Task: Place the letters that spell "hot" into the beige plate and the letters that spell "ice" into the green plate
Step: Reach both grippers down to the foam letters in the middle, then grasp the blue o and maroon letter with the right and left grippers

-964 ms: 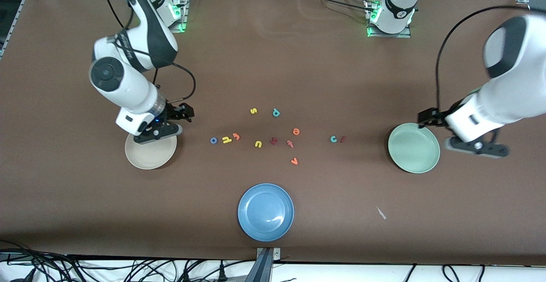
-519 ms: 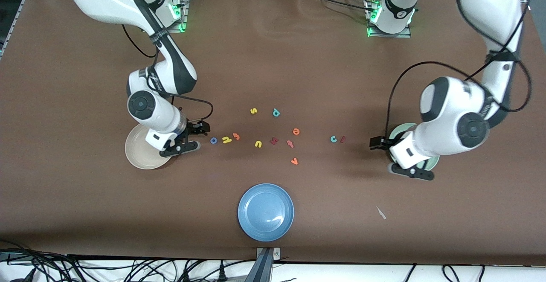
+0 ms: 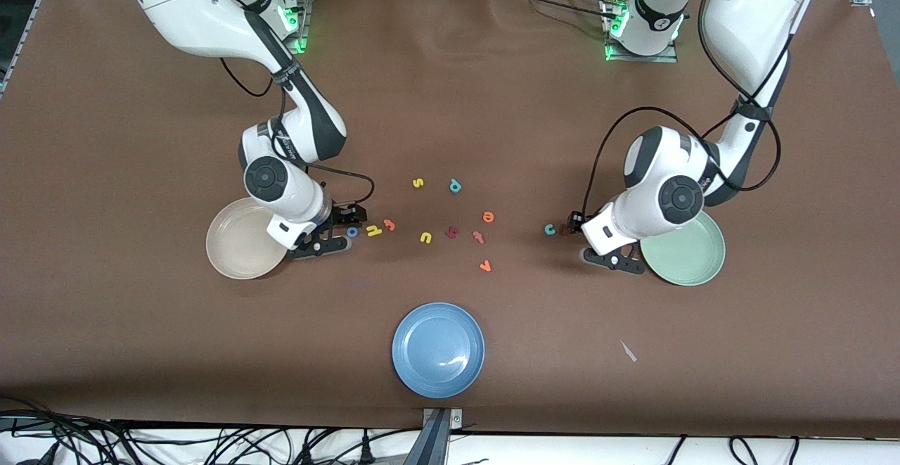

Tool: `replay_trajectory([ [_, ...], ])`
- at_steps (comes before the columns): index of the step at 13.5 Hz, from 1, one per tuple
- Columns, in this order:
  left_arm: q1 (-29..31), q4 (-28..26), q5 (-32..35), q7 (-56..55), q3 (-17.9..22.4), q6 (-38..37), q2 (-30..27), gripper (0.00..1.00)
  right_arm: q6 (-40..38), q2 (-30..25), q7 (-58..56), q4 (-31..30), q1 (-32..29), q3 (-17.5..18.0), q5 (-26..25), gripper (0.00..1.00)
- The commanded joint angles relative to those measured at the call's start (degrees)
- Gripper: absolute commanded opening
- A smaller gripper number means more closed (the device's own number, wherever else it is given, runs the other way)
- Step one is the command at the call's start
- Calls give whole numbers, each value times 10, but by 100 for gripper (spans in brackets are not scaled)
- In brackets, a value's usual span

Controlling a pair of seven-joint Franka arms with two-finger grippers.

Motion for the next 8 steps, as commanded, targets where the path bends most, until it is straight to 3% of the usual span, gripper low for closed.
replay_trajectory([
  [1, -8, -19, -16, -3, 6, 30, 3, 53, 29, 23, 21, 12, 12, 2, -19, 95],
  [6, -23, -23, -9, -15, 6, 41, 28, 39, 31, 25, 14, 10, 7, 0, -40, 95],
  [8, -33, -23, -9, -26, 8, 41, 33, 39, 30, 22, -3, 8, 4, -4, -43, 95],
])
